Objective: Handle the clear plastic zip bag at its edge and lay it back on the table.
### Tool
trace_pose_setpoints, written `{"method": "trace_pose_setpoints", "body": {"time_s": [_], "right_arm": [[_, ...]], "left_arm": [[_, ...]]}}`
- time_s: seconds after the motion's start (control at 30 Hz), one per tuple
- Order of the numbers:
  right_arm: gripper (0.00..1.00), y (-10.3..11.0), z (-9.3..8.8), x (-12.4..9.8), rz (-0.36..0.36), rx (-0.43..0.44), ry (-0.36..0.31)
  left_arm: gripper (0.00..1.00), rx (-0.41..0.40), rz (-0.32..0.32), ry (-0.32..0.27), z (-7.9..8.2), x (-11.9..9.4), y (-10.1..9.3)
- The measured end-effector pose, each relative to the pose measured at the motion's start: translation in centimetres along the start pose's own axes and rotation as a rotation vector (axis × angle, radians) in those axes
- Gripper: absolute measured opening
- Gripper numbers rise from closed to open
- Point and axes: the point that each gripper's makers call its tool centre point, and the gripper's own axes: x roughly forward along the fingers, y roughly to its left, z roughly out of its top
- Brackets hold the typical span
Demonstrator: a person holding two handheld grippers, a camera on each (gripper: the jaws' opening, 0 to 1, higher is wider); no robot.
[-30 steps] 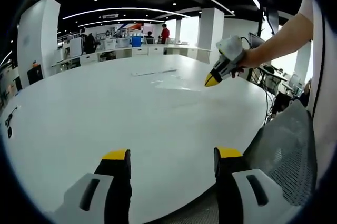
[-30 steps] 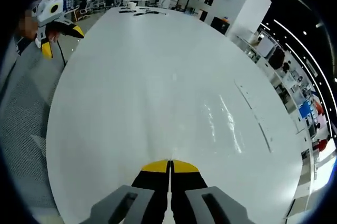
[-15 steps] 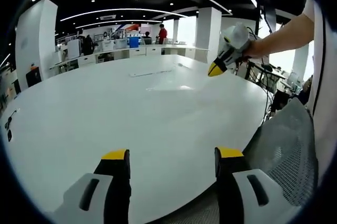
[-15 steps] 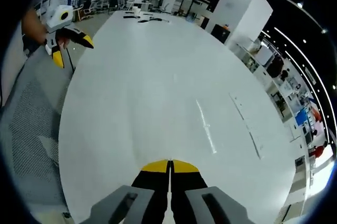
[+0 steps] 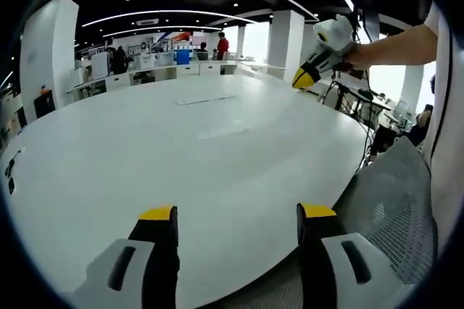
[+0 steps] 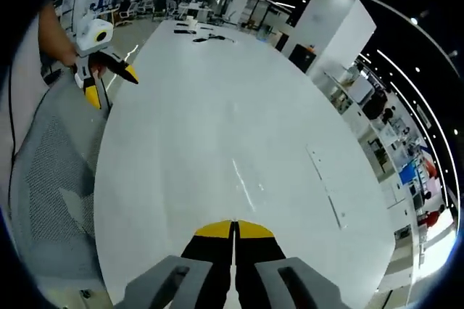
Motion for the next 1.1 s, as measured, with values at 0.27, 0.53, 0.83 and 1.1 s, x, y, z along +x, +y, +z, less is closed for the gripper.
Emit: {"method": "trace_pose_setpoints", "body": {"time_s": [0.27, 0.53, 0.83, 1.1], "right_arm": [[0.0, 0.6, 0.6, -1.9, 0.008, -0.007, -0.011], [0.0, 1.2, 1.3, -3.5, 0.015, -0.01, -0.016], [0.0, 2.1, 2.5, -5.2, 0.023, -0.043, -0.012], [0.0, 3.0, 3.5, -6.5, 0.038, -0.074, -0.004]], "left_arm": [[0.65, -0.008, -0.008, -0.004, 0.2, -0.1, 0.1], [0.63, 0.026, -0.021, -0.015, 0.8, -0.1, 0.2], [0.61, 0.087, -0.06, -0.053, 4.3, -0.2, -1.5], [0.57, 0.14, -0.114, -0.124, 8.0, -0.2, -3.3]]}}
